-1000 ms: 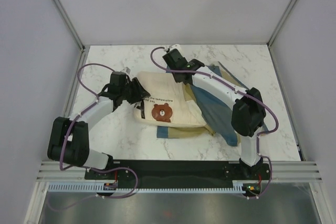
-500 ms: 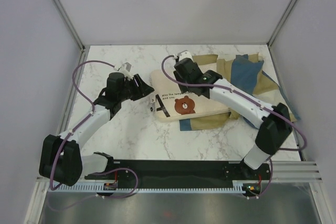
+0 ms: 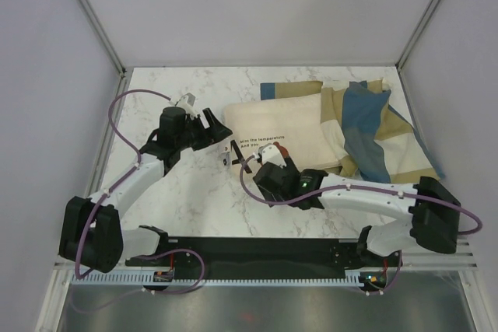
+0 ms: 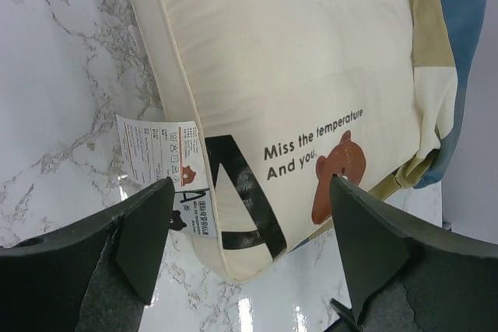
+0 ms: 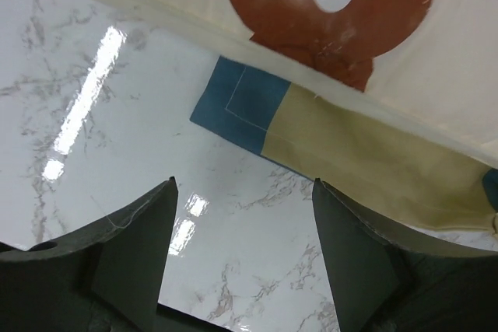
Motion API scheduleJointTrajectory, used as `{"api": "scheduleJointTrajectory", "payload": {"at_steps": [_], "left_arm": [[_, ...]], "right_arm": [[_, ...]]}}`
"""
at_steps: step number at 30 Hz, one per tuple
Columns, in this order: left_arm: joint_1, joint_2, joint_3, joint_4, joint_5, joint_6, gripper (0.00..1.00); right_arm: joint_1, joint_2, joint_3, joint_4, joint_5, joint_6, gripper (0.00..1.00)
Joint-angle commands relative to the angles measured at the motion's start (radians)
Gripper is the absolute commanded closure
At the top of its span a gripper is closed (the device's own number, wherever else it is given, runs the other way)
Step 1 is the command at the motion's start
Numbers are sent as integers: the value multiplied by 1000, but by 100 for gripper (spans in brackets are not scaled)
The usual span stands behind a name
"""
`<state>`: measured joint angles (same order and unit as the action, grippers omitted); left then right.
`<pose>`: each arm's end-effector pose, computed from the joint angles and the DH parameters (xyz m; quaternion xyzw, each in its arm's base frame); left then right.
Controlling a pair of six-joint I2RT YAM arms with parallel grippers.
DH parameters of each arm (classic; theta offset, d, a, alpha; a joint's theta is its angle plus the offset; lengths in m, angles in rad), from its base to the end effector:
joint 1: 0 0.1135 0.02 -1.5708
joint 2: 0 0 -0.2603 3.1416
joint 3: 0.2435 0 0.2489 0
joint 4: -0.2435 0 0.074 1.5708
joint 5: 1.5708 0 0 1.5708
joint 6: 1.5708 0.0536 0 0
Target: Put the pillow into the pillowcase
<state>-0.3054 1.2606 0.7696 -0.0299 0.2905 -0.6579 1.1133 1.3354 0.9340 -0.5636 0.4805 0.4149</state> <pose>0.2725 -0.1020 0.2380 -0.0787 0.8557 -0.3407 0.3815 0.1434 0.2351 0.2276 -0.2505 0.8954 0.0365 0.3663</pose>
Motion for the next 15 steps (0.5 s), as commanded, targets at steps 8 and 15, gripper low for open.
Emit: {"api": "scheduleJointTrajectory", "payload": {"at_steps": [8,15], "left_arm": [[-1,68,45,-24,22,12,10],[-1,82,53,-38,21,11,10]], "right_arm": [[51,212,-1,77,179,168,23],[51,352,14,162,170,171,23]]}}
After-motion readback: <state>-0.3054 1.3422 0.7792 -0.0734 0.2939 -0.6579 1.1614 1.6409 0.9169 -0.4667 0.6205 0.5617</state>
